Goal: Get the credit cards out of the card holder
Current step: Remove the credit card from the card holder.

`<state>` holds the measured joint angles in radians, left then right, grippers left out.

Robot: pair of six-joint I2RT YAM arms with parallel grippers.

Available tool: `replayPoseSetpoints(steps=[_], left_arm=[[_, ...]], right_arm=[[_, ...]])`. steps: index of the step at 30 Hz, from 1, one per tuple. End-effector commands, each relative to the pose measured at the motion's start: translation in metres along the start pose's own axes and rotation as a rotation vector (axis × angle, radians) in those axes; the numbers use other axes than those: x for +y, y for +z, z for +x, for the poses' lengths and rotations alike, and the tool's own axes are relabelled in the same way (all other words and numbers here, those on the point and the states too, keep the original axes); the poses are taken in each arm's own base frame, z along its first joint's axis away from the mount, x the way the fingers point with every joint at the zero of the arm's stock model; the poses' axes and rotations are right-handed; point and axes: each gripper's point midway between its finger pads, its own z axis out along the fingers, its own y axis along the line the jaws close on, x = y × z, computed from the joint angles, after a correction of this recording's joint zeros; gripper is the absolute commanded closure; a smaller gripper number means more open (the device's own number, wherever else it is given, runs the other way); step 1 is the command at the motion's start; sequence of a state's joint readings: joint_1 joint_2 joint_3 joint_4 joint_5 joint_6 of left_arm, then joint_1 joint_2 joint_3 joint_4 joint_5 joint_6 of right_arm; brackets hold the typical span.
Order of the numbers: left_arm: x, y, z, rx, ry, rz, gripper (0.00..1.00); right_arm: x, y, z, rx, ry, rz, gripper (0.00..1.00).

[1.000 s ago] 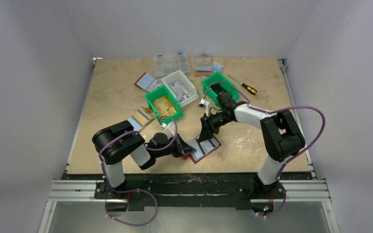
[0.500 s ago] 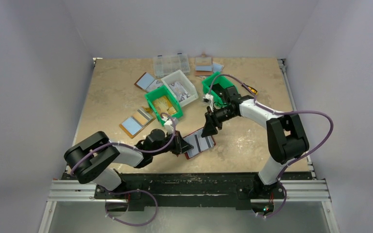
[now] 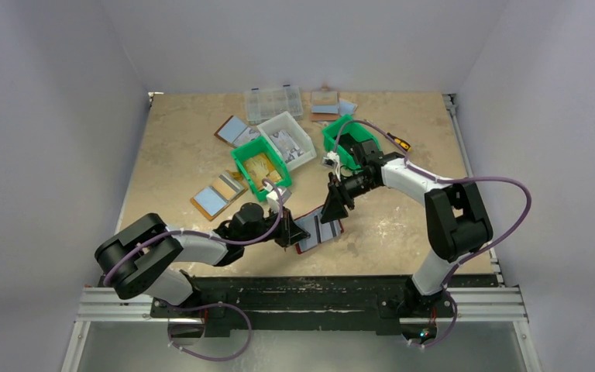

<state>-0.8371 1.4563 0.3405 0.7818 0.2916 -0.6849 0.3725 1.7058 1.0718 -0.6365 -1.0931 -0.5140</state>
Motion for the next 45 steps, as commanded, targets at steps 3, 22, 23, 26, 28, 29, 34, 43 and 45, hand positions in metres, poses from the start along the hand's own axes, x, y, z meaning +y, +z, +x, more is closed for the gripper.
replayPoseSetpoints(steps=[3, 22, 23, 26, 28, 29, 34, 43, 45], left_arm=[[-0.035, -0.001, -0.034, -0.105, 0.070, 0.143, 1.00], [-0.039, 0.002, -0.043, -0.144, 0.032, 0.161, 1.00], [-0.039, 0.002, -0.043, -0.145, 0.030, 0.158, 1.00], [-0.037, 0.001, -0.042, -0.145, 0.025, 0.149, 1.00], [-0.035, 0.000, -0.041, -0.147, 0.015, 0.140, 1.00], [-0.034, -0.001, -0.041, -0.149, 0.009, 0.137, 1.00], [-0.030, -0.008, -0.041, -0.159, -0.036, 0.121, 0.88], [-0.029, -0.012, -0.034, -0.143, -0.088, 0.146, 0.80], [-0.028, -0.013, -0.033, -0.143, -0.103, 0.155, 0.80]], right_arm=[[0.012, -0.001, -0.015, -0.041, -0.021, -0.062, 0.43], [0.013, 0.005, -0.011, -0.044, 0.060, -0.120, 0.64], [0.012, 0.006, -0.011, -0.043, 0.062, -0.120, 0.67], [0.012, 0.006, -0.011, -0.042, 0.069, -0.122, 0.77], [0.011, 0.007, -0.011, -0.042, 0.072, -0.124, 0.87], [0.012, 0.006, -0.011, -0.042, 0.073, -0.124, 0.92], [0.010, 0.006, -0.010, -0.041, 0.071, -0.119, 1.00], [0.006, 0.009, -0.007, -0.036, 0.087, -0.117, 1.00], [0.004, 0.009, -0.006, -0.034, 0.092, -0.111, 1.00]])
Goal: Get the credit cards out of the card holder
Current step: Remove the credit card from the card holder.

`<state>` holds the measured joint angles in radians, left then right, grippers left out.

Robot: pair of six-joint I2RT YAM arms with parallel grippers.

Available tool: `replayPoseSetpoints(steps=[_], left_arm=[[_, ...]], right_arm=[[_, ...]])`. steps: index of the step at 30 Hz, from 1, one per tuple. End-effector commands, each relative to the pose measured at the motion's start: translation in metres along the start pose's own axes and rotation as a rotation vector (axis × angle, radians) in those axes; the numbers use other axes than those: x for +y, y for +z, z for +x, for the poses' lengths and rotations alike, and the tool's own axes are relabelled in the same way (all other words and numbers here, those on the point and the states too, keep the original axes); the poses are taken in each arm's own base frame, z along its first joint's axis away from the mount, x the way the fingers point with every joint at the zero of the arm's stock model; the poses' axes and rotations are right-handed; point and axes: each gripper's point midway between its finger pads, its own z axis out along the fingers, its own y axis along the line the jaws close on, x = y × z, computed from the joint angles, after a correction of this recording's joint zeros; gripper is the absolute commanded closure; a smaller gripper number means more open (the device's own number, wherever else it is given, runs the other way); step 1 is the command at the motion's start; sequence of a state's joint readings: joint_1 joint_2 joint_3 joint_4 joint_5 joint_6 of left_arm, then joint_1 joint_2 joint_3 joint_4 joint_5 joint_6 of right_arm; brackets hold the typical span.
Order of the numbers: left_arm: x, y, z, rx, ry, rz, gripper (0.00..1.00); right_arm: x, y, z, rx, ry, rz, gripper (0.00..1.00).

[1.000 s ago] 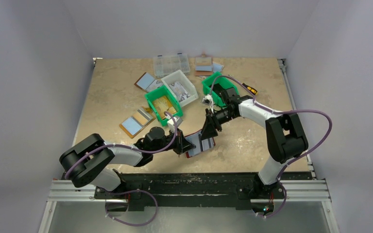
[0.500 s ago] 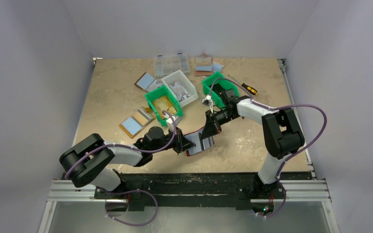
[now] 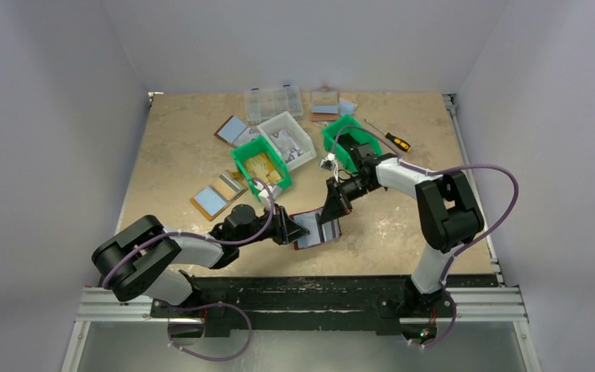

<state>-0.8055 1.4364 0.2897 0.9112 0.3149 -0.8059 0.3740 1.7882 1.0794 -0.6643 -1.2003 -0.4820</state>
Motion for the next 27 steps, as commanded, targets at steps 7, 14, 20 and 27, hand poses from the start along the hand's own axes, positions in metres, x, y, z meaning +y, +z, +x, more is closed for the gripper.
replayPoseSetpoints(steps=[7, 14, 20, 27], left_arm=[[-0.012, -0.011, -0.017, -0.088, -0.062, 0.113, 0.93], [-0.006, -0.017, -0.014, -0.086, -0.091, 0.122, 1.00], [0.005, -0.020, -0.011, -0.080, -0.107, 0.089, 1.00], [0.036, -0.021, -0.005, -0.060, -0.175, -0.039, 1.00]], right_arm=[[-0.011, -0.002, -0.010, -0.016, -0.013, 0.018, 1.00], [-0.017, -0.005, -0.008, -0.020, 0.007, 0.026, 1.00], [-0.022, -0.007, -0.006, -0.022, 0.018, 0.037, 1.00], [-0.032, -0.014, -0.006, -0.020, 0.025, 0.081, 1.00]])
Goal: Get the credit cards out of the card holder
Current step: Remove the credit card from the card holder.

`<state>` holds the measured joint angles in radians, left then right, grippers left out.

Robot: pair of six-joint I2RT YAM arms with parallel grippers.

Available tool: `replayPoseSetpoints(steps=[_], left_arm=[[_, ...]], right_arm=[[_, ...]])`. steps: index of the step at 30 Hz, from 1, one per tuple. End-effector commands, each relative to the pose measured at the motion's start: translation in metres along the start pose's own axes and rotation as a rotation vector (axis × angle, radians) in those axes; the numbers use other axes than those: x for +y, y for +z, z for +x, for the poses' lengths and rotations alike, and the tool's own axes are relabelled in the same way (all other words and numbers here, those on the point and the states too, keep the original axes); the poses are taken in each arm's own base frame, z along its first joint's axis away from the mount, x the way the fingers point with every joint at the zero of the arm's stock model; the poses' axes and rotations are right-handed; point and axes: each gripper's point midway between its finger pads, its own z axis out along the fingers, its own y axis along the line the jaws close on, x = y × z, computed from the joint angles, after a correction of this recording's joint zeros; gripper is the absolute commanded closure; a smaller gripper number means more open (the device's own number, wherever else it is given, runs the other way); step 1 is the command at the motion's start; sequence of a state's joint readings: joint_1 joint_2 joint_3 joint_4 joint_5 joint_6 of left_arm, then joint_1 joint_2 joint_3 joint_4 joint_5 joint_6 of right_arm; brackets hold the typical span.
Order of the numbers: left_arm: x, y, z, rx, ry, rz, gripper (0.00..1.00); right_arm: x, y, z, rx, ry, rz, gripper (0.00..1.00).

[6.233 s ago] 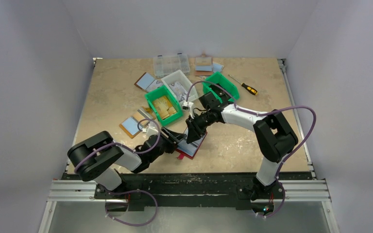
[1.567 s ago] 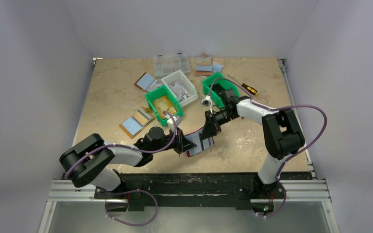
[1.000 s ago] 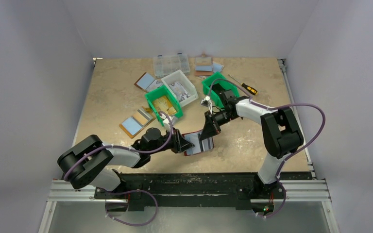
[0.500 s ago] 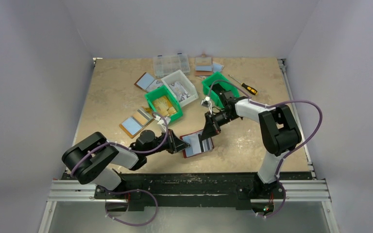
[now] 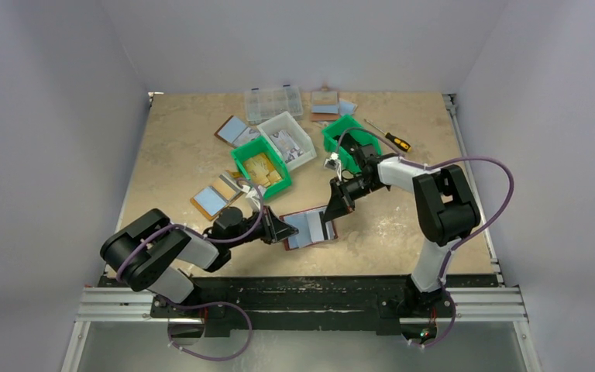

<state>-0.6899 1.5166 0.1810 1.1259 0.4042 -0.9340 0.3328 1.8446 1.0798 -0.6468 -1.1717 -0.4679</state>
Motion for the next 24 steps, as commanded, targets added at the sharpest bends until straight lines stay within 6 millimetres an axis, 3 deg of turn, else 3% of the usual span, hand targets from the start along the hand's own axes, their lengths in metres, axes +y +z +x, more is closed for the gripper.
replayPoseSetpoints(steps=[1, 8, 11, 21, 24], left_arm=[[0.016, -0.002, -0.006, -0.024, -0.044, -0.066, 1.00], [0.033, -0.002, -0.007, -0.006, -0.060, -0.173, 1.00], [0.039, -0.005, -0.012, -0.008, -0.041, -0.235, 0.95], [0.051, -0.042, -0.026, -0.039, 0.037, -0.453, 0.76], [0.060, -0.049, -0.024, -0.012, 0.054, -0.514, 0.74]], right_arm=[[-0.009, -0.009, -0.014, -0.016, -0.041, 0.045, 1.00], [-0.011, -0.018, -0.016, -0.021, -0.061, 0.069, 1.00], [-0.010, -0.019, -0.018, -0.021, -0.076, 0.069, 1.00], [-0.001, -0.024, -0.022, -0.015, -0.134, 0.054, 1.00], [0.000, -0.026, -0.024, -0.015, -0.152, 0.059, 1.00]])
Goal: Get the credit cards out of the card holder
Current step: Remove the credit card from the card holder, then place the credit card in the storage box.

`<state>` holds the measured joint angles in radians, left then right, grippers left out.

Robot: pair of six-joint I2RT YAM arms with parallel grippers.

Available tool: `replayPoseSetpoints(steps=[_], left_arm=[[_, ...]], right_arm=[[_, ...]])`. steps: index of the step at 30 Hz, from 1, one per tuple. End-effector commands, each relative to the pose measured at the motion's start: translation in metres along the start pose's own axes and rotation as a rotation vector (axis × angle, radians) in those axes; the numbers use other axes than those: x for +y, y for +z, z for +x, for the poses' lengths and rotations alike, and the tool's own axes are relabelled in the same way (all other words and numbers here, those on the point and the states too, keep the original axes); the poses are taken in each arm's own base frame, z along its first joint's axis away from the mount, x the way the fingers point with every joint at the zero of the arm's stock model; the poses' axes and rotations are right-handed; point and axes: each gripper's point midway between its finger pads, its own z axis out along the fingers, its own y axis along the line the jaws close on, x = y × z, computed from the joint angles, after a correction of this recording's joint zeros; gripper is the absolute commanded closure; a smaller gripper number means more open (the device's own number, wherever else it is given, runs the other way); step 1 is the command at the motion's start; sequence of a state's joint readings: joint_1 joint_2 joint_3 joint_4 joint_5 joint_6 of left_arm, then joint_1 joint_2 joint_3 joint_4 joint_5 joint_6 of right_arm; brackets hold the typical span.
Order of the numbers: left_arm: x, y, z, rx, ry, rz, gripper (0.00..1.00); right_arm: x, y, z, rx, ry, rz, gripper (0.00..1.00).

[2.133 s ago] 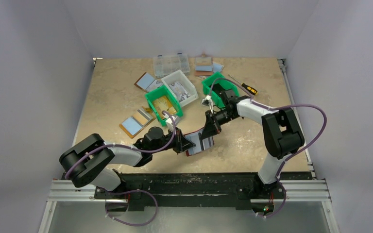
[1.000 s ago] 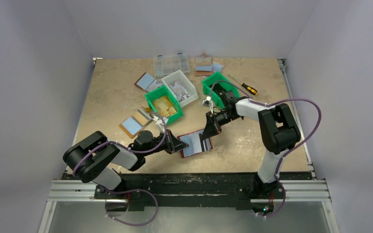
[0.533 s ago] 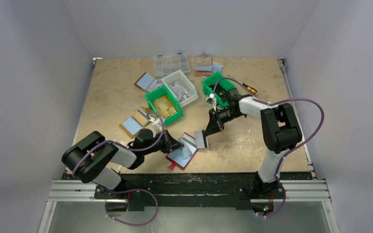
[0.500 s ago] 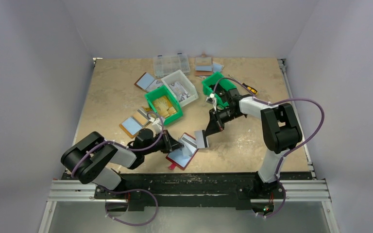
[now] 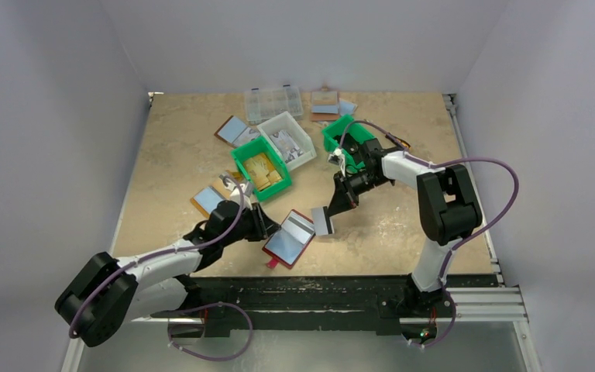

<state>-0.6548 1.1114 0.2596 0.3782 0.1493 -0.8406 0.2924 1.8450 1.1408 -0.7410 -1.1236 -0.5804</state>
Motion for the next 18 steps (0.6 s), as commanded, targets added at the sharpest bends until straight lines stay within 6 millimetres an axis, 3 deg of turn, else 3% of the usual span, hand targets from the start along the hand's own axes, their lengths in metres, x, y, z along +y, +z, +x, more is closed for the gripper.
replayPoseSetpoints(steps=[1, 6, 11, 13, 16, 18], left_arm=[[0.028, -0.006, 0.001, 0.035, 0.059, -0.156, 0.75], [0.036, -0.018, -0.003, 0.009, 0.037, -0.218, 0.79], [0.028, -0.045, -0.016, -0.080, -0.007, -0.212, 0.74], [0.019, -0.053, -0.022, -0.125, -0.028, -0.168, 0.63], [0.012, -0.065, -0.030, -0.194, -0.076, -0.129, 0.30], [0.005, -0.072, -0.037, -0.235, -0.099, -0.095, 0.16]], right_arm=[[0.010, -0.010, -0.017, -0.024, -0.091, 0.004, 1.00], [0.012, -0.013, -0.020, -0.025, -0.121, 0.018, 1.00], [0.016, -0.017, -0.023, -0.018, -0.171, 0.021, 1.00], [0.019, -0.019, -0.024, -0.019, -0.198, 0.023, 1.00], [0.025, -0.024, -0.028, -0.023, -0.248, 0.041, 1.00], [0.026, -0.027, -0.031, -0.025, -0.286, 0.070, 1.00]])
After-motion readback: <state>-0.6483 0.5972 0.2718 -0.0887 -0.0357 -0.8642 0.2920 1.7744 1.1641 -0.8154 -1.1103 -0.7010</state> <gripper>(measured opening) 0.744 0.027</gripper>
